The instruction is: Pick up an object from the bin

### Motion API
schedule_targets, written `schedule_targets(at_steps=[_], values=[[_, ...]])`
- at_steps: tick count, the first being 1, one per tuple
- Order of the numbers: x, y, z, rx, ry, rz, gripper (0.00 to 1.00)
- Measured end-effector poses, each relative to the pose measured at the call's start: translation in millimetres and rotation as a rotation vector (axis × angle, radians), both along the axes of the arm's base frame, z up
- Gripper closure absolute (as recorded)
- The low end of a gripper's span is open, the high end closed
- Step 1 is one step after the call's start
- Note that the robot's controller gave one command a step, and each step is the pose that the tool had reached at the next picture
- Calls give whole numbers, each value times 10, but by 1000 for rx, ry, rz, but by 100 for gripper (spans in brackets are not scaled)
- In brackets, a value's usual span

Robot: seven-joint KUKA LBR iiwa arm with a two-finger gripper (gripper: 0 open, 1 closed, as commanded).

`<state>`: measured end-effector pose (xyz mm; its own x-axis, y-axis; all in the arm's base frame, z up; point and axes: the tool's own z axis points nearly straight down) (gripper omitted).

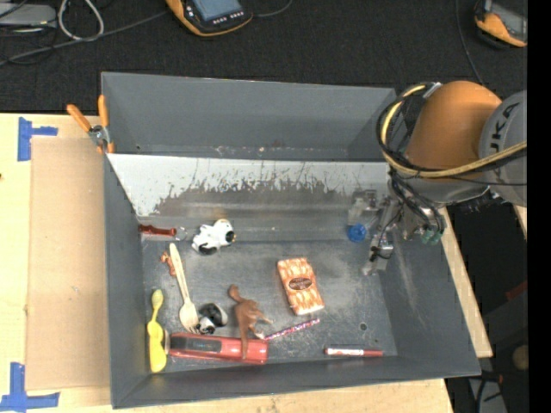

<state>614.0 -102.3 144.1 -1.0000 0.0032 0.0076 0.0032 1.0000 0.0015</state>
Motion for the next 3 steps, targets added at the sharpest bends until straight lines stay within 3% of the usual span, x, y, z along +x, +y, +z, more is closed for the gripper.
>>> schedule_targets(at_steps=[1, 2, 3], values=[[16, 5, 50, -1, -7, 3, 0], [-76, 549, -25, 1, -5, 113, 0], [-627, 596, -739, -1, -7, 60, 0]])
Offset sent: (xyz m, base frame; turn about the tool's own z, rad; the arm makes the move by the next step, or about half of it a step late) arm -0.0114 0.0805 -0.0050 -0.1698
